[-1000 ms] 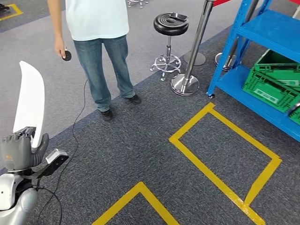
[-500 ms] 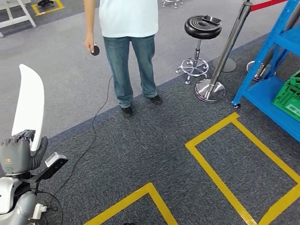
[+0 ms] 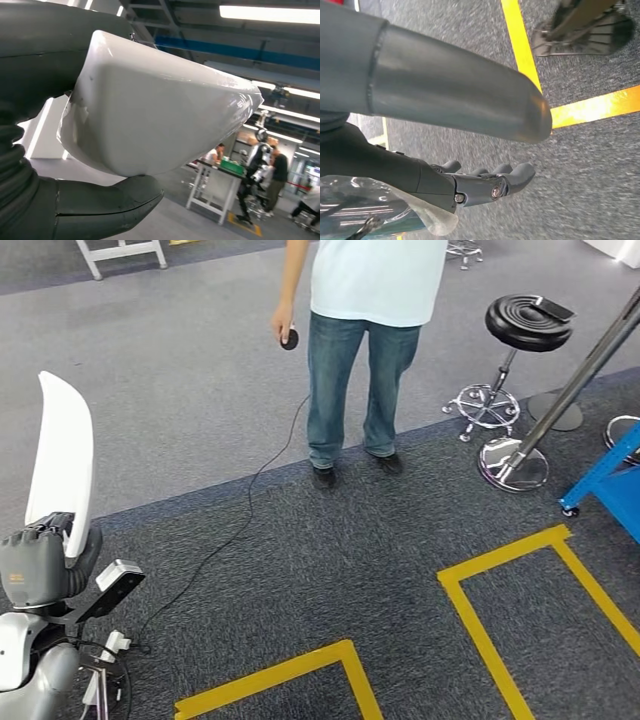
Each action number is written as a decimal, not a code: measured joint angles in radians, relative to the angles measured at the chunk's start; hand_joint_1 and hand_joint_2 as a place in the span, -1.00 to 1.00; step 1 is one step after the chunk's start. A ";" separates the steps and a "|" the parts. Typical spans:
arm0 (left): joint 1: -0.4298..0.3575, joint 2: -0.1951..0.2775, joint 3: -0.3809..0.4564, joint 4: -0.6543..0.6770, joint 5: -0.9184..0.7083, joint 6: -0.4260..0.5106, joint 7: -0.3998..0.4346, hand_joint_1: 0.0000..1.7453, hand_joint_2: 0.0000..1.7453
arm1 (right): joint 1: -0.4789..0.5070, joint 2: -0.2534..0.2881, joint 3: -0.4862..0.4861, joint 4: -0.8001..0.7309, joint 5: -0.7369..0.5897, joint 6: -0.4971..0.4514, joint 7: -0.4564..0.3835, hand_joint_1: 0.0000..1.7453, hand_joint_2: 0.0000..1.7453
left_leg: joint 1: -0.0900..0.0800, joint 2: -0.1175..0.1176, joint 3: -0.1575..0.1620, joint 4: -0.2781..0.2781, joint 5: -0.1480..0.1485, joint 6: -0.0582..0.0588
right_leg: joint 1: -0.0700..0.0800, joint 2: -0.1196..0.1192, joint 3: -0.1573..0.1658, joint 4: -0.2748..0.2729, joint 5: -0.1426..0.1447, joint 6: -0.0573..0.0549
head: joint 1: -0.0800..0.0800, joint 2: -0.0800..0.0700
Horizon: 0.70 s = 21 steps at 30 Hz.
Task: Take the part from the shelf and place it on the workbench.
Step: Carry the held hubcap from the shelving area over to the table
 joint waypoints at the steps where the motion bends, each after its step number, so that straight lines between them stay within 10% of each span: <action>1: 0.000 0.000 0.000 0.000 0.000 0.000 0.000 1.00 1.00 | 0.001 0.000 0.000 0.000 0.000 0.000 0.000 -1.00 -1.00 | 0.002 -0.014 0.001 0.002 -0.003 -0.004 | -0.003 0.025 0.023 -0.067 0.042 0.000 | 0.000 0.000; 4: -0.004 0.000 -0.001 0.000 0.000 0.000 0.000 1.00 1.00 | 0.001 -0.001 0.001 0.001 0.001 0.001 0.001 -1.00 -1.00 | 0.004 -0.051 -0.009 0.014 -0.009 -0.021 | -0.011 0.092 0.078 -0.193 0.082 -0.004 | 0.000 0.000; 6: -0.003 0.001 -0.001 0.000 0.000 0.000 -0.001 1.00 1.00 | -0.001 -0.001 0.002 0.002 0.002 0.002 0.002 -1.00 -1.00 | 0.009 -0.075 -0.016 0.014 -0.007 -0.032 | -0.010 0.073 0.088 -0.201 0.078 -0.013 | 0.000 0.000; 11: -0.008 0.003 0.000 0.001 0.001 0.000 -0.001 1.00 1.00 | 0.002 0.000 0.002 0.003 0.003 0.000 0.002 -1.00 -1.00 | 0.008 0.046 -0.104 0.202 -0.098 -0.054 | -0.005 -0.005 0.110 -0.212 0.070 -0.042 | -0.010 0.000; 13: -0.006 0.002 -0.001 0.002 0.001 0.000 -0.001 1.00 1.00 | 0.002 -0.001 0.002 0.003 0.003 0.001 0.003 -1.00 -1.00 | 0.013 0.059 -0.148 0.285 -0.117 -0.059 | -0.003 -0.035 0.115 -0.212 0.063 -0.044 | -0.010 0.000; 17: -0.005 0.003 0.000 0.003 0.001 0.000 -0.001 1.00 1.00 | 0.000 -0.001 0.002 0.003 0.003 0.001 0.002 -1.00 -1.00 | 0.007 0.112 -0.060 0.099 -0.009 -0.052 | 0.001 -0.089 0.134 -0.212 0.046 -0.033 | -0.011 0.000; 19: -0.008 0.003 -0.001 0.003 0.001 0.000 -0.001 1.00 1.00 | -0.001 -0.001 0.002 0.003 0.003 0.001 0.002 -1.00 -1.00 | -0.004 0.145 -0.026 0.027 0.003 -0.039 | 0.006 -0.112 0.142 -0.212 0.038 -0.024 | -0.010 0.000; 21: -0.006 0.004 0.000 0.003 0.000 0.000 -0.001 1.00 1.00 | -0.003 -0.001 0.003 0.003 0.003 0.001 0.003 -1.00 -1.00 | -0.007 0.129 -0.026 0.021 -0.001 -0.026 | 0.009 -0.135 0.149 -0.216 0.032 -0.014 | -0.010 0.000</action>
